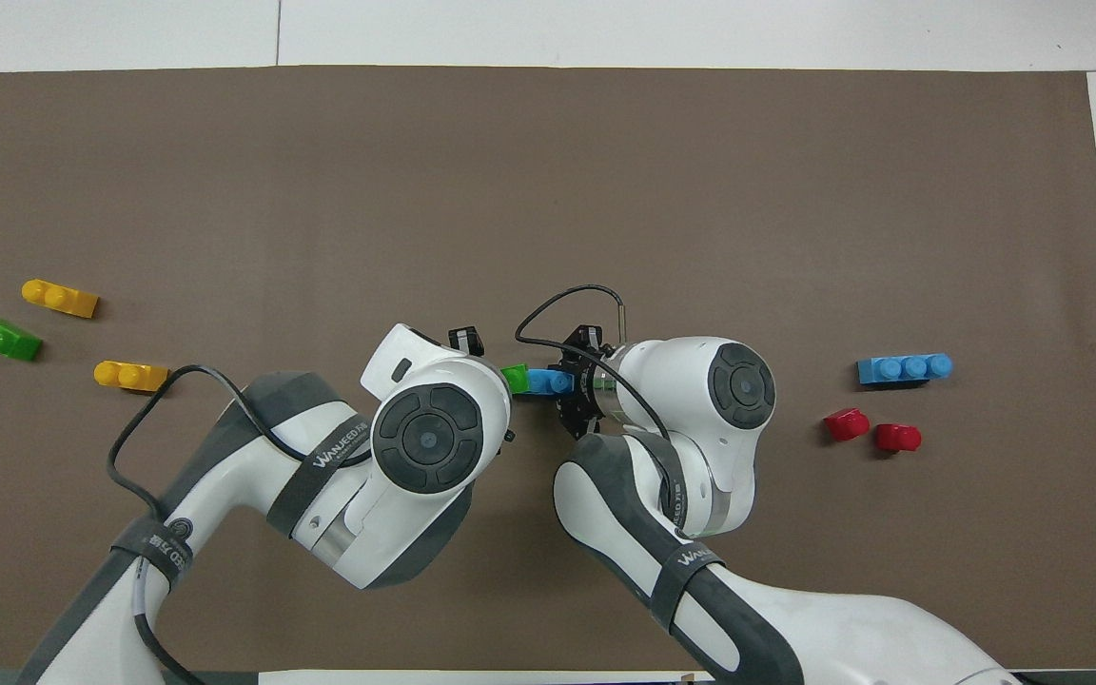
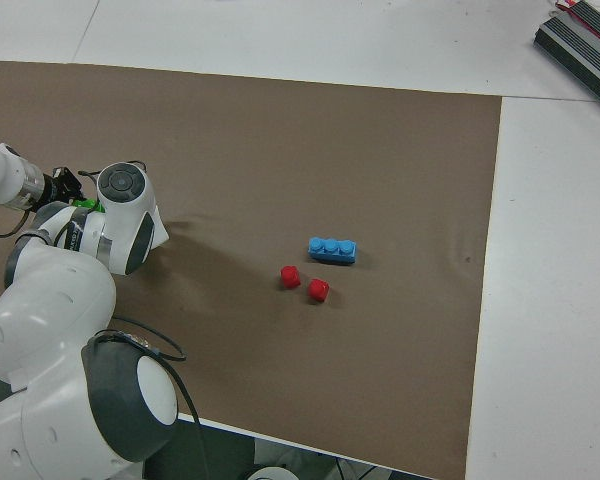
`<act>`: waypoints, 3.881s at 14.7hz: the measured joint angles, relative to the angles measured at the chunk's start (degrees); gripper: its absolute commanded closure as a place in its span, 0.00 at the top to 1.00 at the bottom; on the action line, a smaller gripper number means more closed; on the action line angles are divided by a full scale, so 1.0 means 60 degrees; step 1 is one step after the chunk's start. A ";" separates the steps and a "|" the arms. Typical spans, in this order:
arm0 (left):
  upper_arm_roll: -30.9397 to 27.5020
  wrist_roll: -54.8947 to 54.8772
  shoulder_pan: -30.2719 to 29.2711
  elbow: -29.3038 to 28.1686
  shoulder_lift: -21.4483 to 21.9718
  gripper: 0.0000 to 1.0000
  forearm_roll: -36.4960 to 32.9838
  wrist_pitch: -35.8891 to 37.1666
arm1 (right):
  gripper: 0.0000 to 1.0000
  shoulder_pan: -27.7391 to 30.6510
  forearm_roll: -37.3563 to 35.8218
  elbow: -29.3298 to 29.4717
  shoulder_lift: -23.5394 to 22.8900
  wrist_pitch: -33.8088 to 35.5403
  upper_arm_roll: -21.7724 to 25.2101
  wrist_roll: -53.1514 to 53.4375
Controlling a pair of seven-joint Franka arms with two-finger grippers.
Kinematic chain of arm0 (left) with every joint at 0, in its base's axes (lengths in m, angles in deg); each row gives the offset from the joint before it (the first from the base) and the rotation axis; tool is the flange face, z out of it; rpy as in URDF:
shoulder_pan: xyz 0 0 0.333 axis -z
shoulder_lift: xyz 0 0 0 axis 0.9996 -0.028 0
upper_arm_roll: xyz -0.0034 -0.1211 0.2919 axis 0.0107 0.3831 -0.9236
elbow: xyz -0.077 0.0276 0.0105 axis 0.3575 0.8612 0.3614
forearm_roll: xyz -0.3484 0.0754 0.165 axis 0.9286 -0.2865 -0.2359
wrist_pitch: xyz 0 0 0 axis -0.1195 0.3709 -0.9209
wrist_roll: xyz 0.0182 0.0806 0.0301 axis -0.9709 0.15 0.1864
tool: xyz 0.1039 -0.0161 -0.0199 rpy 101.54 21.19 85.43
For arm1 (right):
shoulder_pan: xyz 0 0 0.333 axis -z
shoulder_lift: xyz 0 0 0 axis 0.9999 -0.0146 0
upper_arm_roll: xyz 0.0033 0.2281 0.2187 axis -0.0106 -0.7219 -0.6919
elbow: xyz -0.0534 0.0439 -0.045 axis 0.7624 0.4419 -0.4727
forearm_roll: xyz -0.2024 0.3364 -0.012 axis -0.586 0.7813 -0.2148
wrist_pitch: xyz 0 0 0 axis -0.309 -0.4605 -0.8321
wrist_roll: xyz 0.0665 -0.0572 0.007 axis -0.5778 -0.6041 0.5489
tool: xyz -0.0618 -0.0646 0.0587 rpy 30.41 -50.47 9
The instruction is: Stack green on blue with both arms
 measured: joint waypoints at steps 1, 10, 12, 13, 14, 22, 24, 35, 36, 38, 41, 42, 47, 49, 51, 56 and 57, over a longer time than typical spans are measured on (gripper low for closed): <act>0.0002 0.0022 0.0015 -0.0001 -0.0069 0.00 -0.0004 -0.0073 | 0.00 0.0000 0.0000 0.0000 0.0000 0.0000 0.0000 0.0000; 0.0015 0.0849 0.0292 0.0016 -0.0607 0.00 -0.0757 -0.0534 | 0.00 -0.0001 0.0001 0.0000 -0.0006 -0.0010 0.0001 0.0008; 0.0002 0.0918 0.0353 0.0027 -0.0646 0.00 -0.0815 -0.0580 | 0.00 -0.0002 0.0001 0.0000 -0.0006 -0.0010 0.0001 0.0008; 0.0000 0.0919 0.0354 0.0027 -0.0648 0.00 -0.0819 -0.0580 | 0.00 -0.0002 0.0001 0.0000 -0.0007 -0.0010 0.0001 0.0008; 0.0000 0.0919 0.0354 0.0027 -0.0651 0.00 -0.0821 -0.0580 | 0.00 -0.0002 0.0001 0.0000 -0.0007 -0.0010 0.0001 0.0008; 0.0040 0.0904 0.0389 0.0044 -0.0924 0.00 -0.1598 -0.0787 | 0.00 -0.0008 0.0000 0.0002 -0.0009 -0.0014 -0.0001 0.0006; 0.0040 0.0880 0.0397 0.0070 -0.0998 0.00 -0.1694 -0.0792 | 0.00 -0.0012 0.0000 0.0002 -0.0011 -0.0025 0.0000 0.0003; -0.0129 0.0258 0.0272 0.0159 -0.0865 1.00 -0.1726 -0.0190 | 0.82 0.0007 0.0287 -0.0008 -0.0097 -0.0024 0.0029 0.0029; -0.0137 0.0198 0.0239 0.0159 -0.0779 1.00 -0.1726 -0.0120 | 0.83 0.0008 0.0338 -0.0008 -0.0097 -0.0024 0.0033 0.0029; -0.0160 0.0091 0.0194 0.0160 -0.0652 1.00 -0.1726 0.0048 | 0.85 0.0009 0.0367 -0.0006 -0.0098 -0.0024 0.0038 0.0029; -0.0168 -0.0271 0.0005 0.0162 -0.0435 1.00 -0.1726 0.0348 | 0.88 0.0189 0.0368 0.0023 -0.0097 0.0007 0.0049 0.0029; -0.0179 -0.0510 -0.0090 0.0162 -0.0364 1.00 -0.1726 0.0457 | 0.90 0.0370 0.0368 0.0034 -0.0093 0.0108 0.0057 -0.0001; -0.0199 -0.2022 -0.0903 0.0167 -0.0068 1.00 -0.1713 0.0713 | 1.00 0.2006 0.0368 0.0316 0.0293 0.1920 0.0113 -0.1109; -0.0205 -0.2615 -0.1182 0.0167 -0.0036 1.00 -0.1697 0.0726 | 1.00 0.2578 0.0342 0.0423 0.0615 0.2568 0.0140 -0.2079; -0.0209 -0.3066 -0.1466 0.0172 -0.0019 1.00 -0.1685 0.0727 | 1.00 0.2823 0.0110 0.0458 0.0992 0.2990 0.0158 -0.3114; -0.0229 -0.4943 -0.2326 0.0391 0.0133 1.00 -0.0872 0.1036 | 1.00 0.3526 -0.2125 0.1202 0.1678 0.4954 0.0173 -0.4913; -0.0229 -0.5387 -0.2488 0.0519 0.0168 1.00 -0.0686 0.1241 | 1.00 0.3733 -0.2469 0.1469 0.1784 0.5503 0.0175 -0.5446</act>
